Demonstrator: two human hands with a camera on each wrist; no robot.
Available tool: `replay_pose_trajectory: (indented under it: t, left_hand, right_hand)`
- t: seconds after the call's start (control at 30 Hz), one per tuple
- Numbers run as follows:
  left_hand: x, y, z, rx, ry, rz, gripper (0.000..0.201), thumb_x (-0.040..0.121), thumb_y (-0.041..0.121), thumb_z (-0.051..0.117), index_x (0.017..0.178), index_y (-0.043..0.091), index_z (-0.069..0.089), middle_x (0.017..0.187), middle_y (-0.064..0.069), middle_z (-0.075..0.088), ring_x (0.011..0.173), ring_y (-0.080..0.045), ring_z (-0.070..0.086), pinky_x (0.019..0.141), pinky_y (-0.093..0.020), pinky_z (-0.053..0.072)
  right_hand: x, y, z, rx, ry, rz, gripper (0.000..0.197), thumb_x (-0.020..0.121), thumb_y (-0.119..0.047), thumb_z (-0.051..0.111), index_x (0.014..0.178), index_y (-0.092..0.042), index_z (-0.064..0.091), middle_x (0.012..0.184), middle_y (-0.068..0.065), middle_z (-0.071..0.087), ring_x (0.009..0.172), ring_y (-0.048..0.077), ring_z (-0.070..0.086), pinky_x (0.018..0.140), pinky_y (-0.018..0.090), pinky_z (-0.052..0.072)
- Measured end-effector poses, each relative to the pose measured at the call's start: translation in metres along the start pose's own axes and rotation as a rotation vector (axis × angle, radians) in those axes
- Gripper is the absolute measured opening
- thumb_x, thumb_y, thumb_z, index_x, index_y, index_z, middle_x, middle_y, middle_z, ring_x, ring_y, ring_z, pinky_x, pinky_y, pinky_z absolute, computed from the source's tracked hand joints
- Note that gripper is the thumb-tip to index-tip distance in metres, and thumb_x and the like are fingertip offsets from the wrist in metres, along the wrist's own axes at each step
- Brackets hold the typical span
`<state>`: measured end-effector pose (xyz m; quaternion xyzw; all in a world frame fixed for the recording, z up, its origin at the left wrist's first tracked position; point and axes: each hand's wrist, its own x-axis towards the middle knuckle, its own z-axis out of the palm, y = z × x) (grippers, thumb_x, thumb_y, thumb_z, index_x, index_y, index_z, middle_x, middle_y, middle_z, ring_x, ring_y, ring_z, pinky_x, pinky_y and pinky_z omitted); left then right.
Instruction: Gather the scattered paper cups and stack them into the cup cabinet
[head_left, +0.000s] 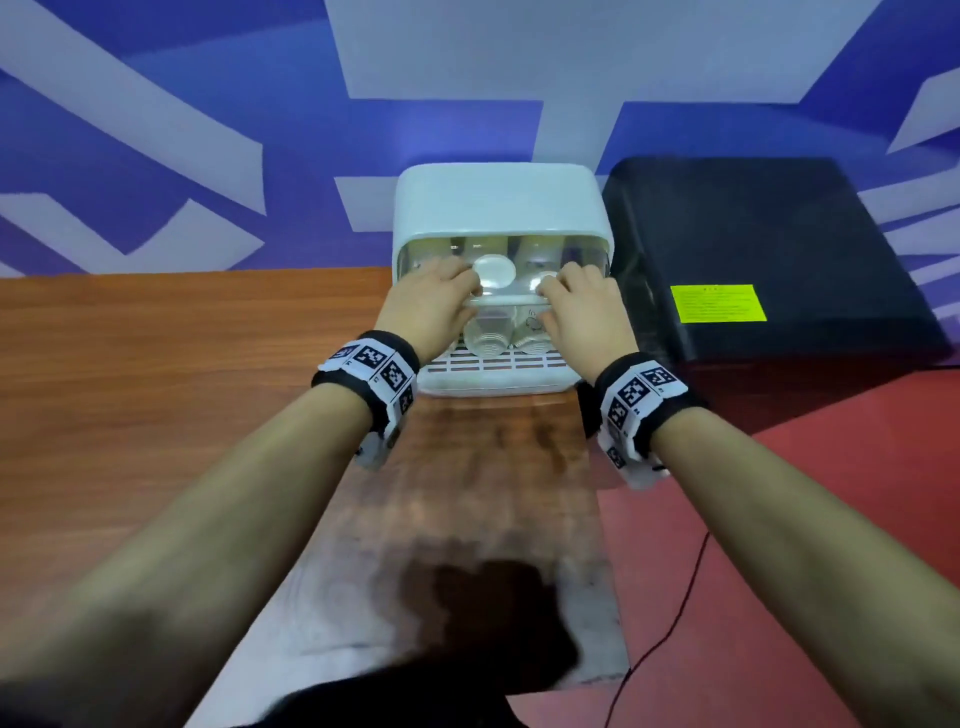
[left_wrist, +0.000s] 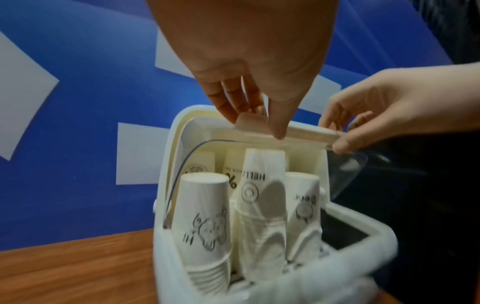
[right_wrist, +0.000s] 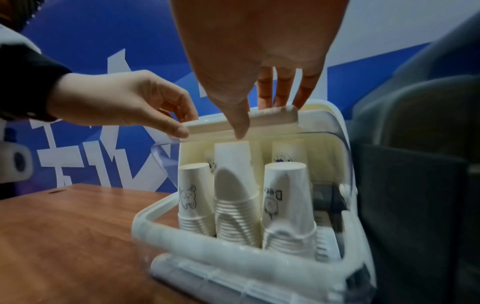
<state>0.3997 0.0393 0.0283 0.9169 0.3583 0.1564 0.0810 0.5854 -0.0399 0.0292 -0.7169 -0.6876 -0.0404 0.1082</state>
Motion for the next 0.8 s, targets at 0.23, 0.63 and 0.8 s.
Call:
replay_pose_trajectory:
  t: [0.23, 0.63, 0.8]
  left_hand:
    - [-0.027, 0.002, 0.030, 0.232, -0.076, 0.273, 0.027, 0.061, -0.004, 0.076, 0.079, 0.007, 0.059, 0.075, -0.010, 0.053, 0.061, -0.026, 0.048, 0.052, -0.027, 0.023]
    - [-0.068, 0.006, 0.072, 0.212, -0.191, 0.185, 0.060, 0.058, 0.003, 0.075, 0.116, 0.005, 0.059, 0.103, -0.010, 0.058, 0.089, -0.029, 0.051, 0.072, -0.035, 0.047]
    - [-0.065, 0.007, 0.045, 0.106, -0.291, 0.157, 0.048, 0.082, 0.007, 0.060, 0.129, 0.006, 0.053, 0.118, -0.014, 0.054, 0.103, -0.033, 0.053, 0.081, -0.042, 0.047]
  right_hand:
    - [-0.038, -0.006, 0.033, 0.050, -0.057, 0.049, 0.017, 0.069, 0.002, 0.070, 0.084, -0.005, 0.064, 0.081, 0.013, 0.057, 0.076, 0.036, 0.056, 0.066, 0.040, 0.043]
    - [-0.068, -0.012, 0.052, 0.155, -0.297, 0.149, 0.047, 0.084, 0.006, 0.049, 0.129, -0.007, 0.055, 0.128, 0.011, 0.050, 0.123, 0.031, 0.043, 0.097, 0.040, 0.037]
    - [-0.056, -0.021, 0.029, 0.103, -0.422, 0.170, 0.045, 0.090, -0.004, 0.044, 0.134, -0.012, 0.050, 0.127, 0.010, 0.048, 0.121, 0.029, 0.042, 0.094, 0.040, 0.041]
